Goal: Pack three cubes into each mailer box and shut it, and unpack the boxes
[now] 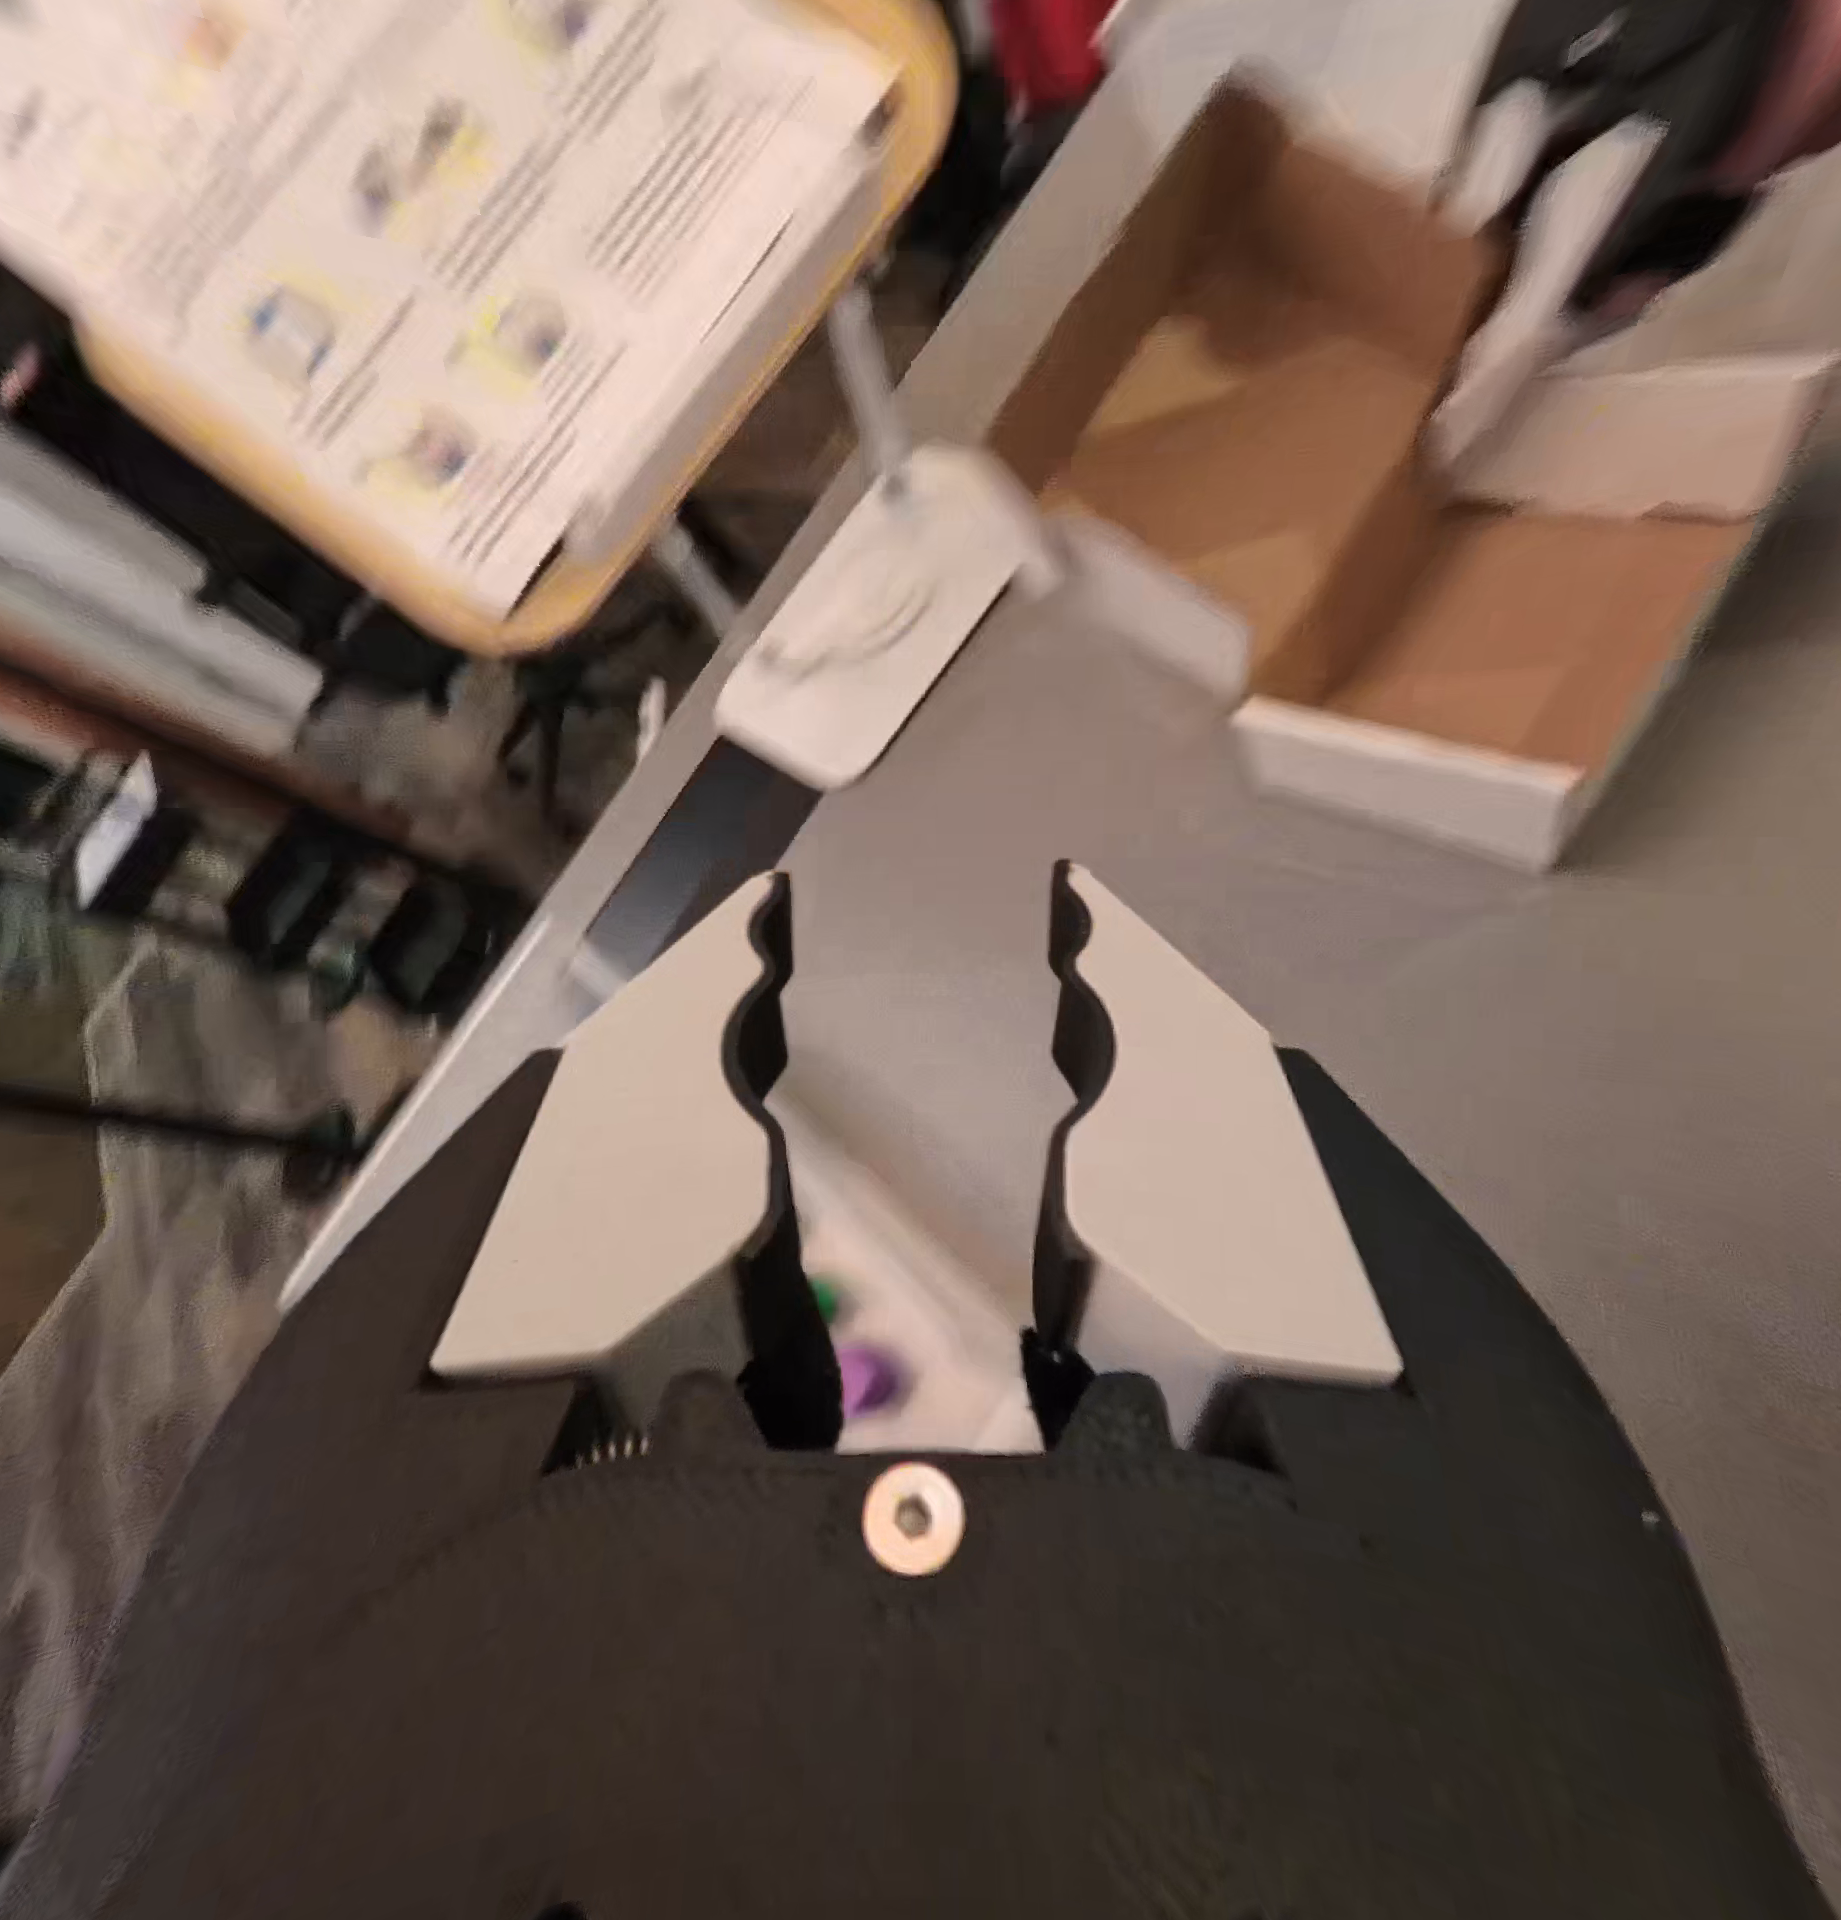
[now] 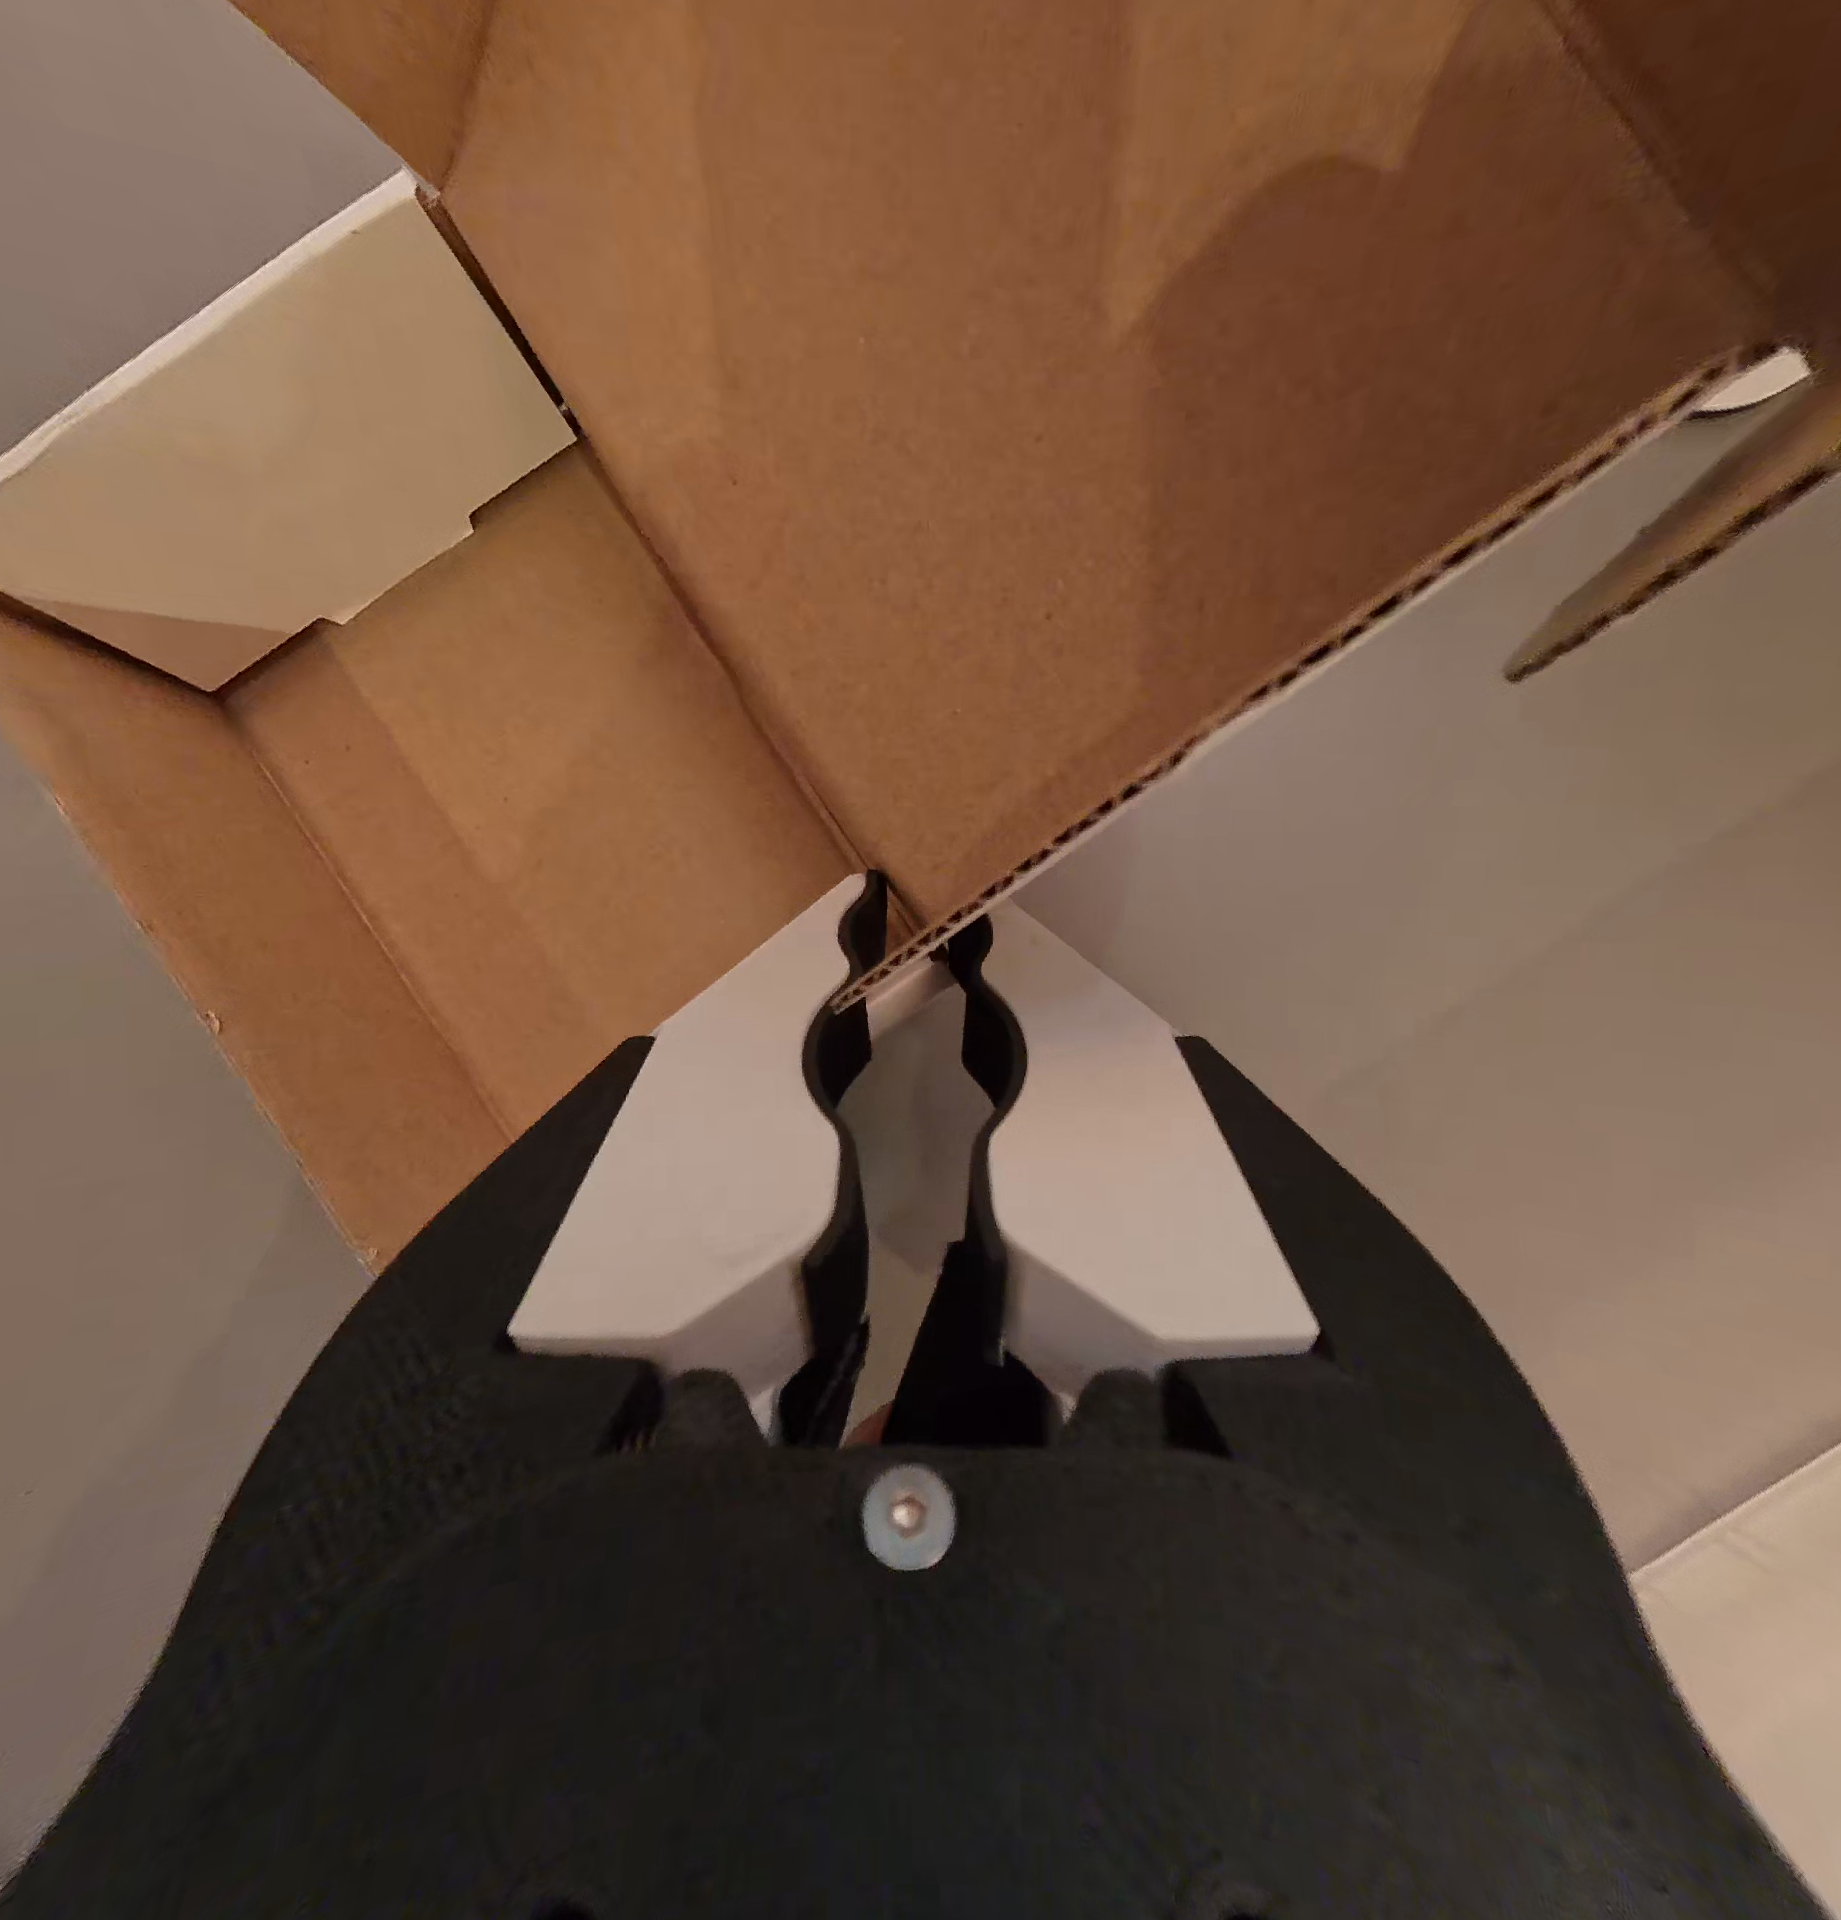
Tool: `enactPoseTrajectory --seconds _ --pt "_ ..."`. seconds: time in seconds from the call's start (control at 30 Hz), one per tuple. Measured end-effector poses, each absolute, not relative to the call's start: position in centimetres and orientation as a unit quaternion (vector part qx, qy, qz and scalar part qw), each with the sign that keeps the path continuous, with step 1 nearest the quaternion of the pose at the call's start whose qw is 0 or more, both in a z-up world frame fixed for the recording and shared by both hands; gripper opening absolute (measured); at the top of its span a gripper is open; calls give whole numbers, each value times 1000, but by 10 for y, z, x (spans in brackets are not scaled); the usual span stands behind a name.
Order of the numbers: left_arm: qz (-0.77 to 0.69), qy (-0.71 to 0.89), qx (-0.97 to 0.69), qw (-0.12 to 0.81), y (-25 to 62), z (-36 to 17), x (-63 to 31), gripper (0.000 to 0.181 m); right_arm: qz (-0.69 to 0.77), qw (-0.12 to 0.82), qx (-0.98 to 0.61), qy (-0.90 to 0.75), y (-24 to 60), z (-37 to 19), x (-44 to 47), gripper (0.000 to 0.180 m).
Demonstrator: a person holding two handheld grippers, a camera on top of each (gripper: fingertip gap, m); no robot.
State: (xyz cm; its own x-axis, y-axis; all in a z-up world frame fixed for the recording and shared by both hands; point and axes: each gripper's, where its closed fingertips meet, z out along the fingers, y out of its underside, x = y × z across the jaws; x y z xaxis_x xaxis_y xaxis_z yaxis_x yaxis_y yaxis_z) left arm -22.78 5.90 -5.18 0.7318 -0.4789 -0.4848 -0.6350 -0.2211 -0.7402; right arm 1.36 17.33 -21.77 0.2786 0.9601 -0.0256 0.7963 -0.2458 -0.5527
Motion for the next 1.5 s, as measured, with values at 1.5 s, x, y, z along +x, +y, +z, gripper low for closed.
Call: enactPoseTrajectory --seconds 1.5 --pt "109 185 -974 64 60 -237 -493 47 208 233 -751 -582 172 -218 11 9"
